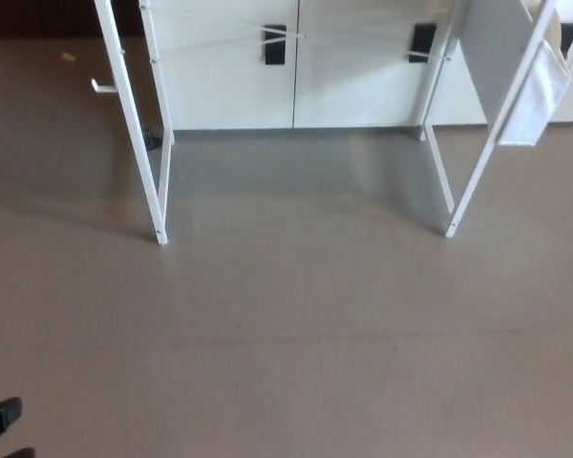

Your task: The robot walk towards a table in front and uses its left hand to pickup a tennis ball on the left side and put it in a container on the right hand side

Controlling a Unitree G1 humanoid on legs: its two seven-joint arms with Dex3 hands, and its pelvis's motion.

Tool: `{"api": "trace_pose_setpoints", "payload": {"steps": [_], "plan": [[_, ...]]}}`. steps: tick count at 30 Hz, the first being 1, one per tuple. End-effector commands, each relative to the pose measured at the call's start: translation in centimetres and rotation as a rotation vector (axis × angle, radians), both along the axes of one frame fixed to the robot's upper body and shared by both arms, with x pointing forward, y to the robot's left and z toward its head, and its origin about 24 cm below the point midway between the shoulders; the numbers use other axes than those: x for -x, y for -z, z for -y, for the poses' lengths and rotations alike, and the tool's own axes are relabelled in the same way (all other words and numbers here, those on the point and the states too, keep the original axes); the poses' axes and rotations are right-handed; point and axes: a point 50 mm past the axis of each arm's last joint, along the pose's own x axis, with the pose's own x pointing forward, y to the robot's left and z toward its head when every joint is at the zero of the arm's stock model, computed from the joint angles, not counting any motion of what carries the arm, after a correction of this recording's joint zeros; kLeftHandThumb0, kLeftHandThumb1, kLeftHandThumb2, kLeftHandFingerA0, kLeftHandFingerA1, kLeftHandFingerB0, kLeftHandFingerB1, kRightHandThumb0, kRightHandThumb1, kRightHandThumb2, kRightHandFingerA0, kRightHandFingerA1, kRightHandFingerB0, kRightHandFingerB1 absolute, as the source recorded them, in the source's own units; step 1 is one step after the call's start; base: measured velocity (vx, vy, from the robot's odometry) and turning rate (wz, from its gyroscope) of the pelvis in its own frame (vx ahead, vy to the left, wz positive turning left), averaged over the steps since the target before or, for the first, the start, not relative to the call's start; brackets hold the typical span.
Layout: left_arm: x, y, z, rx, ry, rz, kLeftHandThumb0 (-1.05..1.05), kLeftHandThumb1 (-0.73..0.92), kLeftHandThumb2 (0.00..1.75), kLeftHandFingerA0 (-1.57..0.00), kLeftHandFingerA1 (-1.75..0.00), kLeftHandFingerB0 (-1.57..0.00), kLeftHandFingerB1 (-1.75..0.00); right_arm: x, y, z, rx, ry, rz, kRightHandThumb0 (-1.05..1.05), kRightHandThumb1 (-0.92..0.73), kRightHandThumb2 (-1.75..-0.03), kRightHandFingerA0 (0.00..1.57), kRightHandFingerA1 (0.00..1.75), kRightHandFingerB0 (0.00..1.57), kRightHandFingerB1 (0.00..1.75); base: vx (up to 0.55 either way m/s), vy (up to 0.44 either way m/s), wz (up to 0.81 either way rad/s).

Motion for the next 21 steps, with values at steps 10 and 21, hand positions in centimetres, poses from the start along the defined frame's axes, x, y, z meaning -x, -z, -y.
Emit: {"api": "trace_pose_setpoints", "payload": {"steps": [10, 21], "plan": [[3.1, 1.2, -0.2, -0.015, 0.035, -0.085, -0.06, 0.65, 0.6, -0.29, -0.37, -0.17, -0.29, 2.3, -1.3, 3.6, 0.074, -0.04, -0.008, -0.54, -0.82, -0.77, 0.05, 0.43, 0.0, 0.1, 0.28, -0.106, 0.23], [3.1, 1.1, 0.2, -0.027, 0.065, -0.068, -0.07, 0.63, 0.59, -0.3, -0.37, -0.19, -0.29, 1.6, -1.7, 4.0, 0.048, -0.166, -0.03, -0.63, -0.84, -0.76, 0.03, 0.51, 0.04, 0.11, 0.24, -0.002, -0.07]]}}
